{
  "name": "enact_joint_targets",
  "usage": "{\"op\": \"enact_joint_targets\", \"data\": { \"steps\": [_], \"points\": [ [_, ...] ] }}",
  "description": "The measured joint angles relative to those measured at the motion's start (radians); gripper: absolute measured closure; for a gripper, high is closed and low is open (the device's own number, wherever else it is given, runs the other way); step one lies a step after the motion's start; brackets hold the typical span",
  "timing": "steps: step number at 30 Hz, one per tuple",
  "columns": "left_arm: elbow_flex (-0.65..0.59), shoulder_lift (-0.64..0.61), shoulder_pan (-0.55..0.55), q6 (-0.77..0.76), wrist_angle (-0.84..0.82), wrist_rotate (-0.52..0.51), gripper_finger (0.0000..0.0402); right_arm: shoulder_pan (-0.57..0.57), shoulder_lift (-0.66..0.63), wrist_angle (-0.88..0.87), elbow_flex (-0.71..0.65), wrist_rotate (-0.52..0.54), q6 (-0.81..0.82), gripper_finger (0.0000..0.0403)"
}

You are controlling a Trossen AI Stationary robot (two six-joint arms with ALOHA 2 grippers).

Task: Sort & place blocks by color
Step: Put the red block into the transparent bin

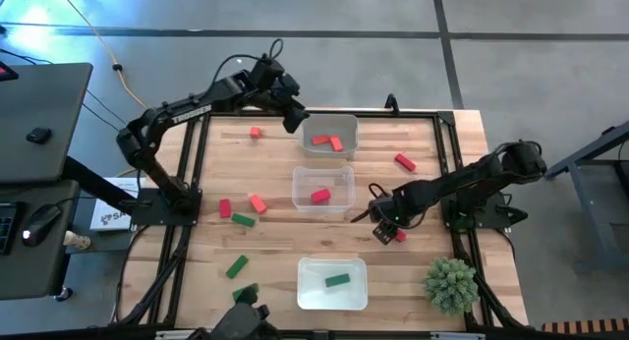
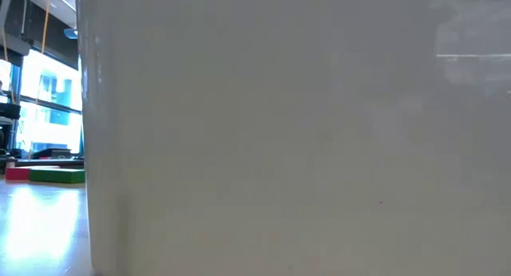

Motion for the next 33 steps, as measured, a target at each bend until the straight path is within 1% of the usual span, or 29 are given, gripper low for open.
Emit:
{"op": "enact_joint_targets", "data": {
  "steps": [2,8,11,14,18,19,25,29,33],
  "points": [
    [0.000,-0.025,0.000,-0.001,-0.009,-0.002,0.0232,0.000,0.004,0.038,-0.026,-0.004,0.001,0.0173],
    [0.000,-0.070,0.000,-0.002,-0.014,-0.005,0.0232,0.000,0.012,0.043,-0.061,-0.003,0.002,0.0174],
    [0.000,-0.078,0.000,-0.007,-0.033,-0.005,0.0232,0.000,0.013,0.040,-0.063,0.004,0.003,0.0185],
    [0.000,-0.079,0.000,-0.017,-0.086,-0.007,0.0232,0.000,0.014,0.037,-0.063,0.006,0.025,0.0220],
    [0.000,-0.079,0.001,-0.016,-0.191,-0.008,0.0232,-0.003,0.013,0.037,-0.064,-0.002,0.035,0.0297],
    [0.000,-0.079,0.001,-0.009,-0.215,-0.009,0.0232,-0.003,0.013,0.037,-0.063,-0.003,0.034,0.0310],
    [0.000,-0.079,0.001,0.029,-0.324,-0.019,0.0232,-0.013,0.018,0.016,-0.024,-0.008,-0.006,0.0311],
    [0.000,-0.079,0.002,0.036,-0.359,-0.023,0.0232,-0.043,0.018,0.014,0.021,-0.013,-0.034,0.0311],
    [0.000,-0.079,0.001,0.036,-0.395,-0.023,0.0232,-0.075,0.018,-0.028,0.077,-0.002,-0.060,0.0311]
  ]
}}
